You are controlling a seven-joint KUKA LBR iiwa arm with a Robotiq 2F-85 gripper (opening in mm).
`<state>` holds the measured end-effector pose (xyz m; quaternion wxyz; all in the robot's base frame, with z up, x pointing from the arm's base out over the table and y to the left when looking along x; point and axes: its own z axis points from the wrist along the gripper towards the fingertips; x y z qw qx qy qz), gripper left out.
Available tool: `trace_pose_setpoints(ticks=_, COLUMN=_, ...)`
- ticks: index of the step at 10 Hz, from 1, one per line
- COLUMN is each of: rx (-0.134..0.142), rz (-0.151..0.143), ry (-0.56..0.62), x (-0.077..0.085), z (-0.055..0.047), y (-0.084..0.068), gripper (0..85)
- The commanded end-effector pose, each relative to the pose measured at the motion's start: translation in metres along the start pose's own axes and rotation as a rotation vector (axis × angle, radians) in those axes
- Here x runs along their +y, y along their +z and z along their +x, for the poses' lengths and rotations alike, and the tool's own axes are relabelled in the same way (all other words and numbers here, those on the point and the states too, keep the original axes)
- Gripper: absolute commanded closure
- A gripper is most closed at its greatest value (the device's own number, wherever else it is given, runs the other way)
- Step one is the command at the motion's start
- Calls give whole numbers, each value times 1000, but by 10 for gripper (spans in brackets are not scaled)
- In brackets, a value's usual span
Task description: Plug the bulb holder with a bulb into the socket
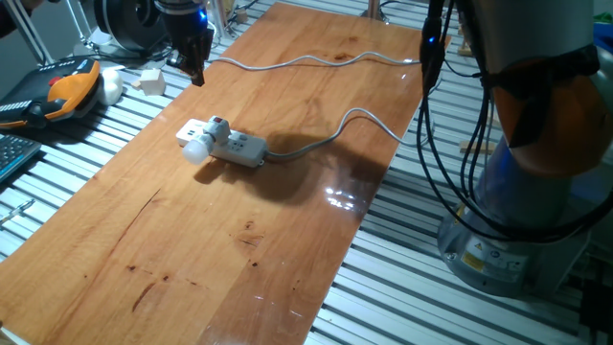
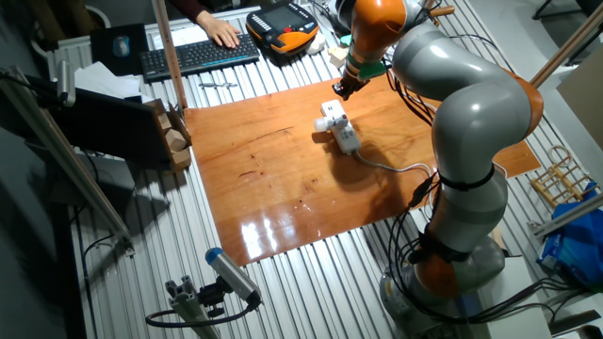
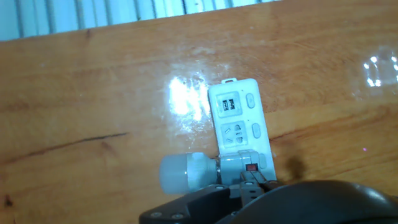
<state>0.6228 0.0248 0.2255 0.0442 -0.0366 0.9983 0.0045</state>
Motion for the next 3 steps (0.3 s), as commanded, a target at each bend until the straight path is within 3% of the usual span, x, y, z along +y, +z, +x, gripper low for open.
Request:
trace_pose_setpoints(ticks=1, rx=1, rz=-5, ry=3, x=0, z=0, y=0, gripper=850)
trace_pose_setpoints(ticks=3, rx=-2, rz=-6, ry=6, x=1, z=0, y=0, gripper=850)
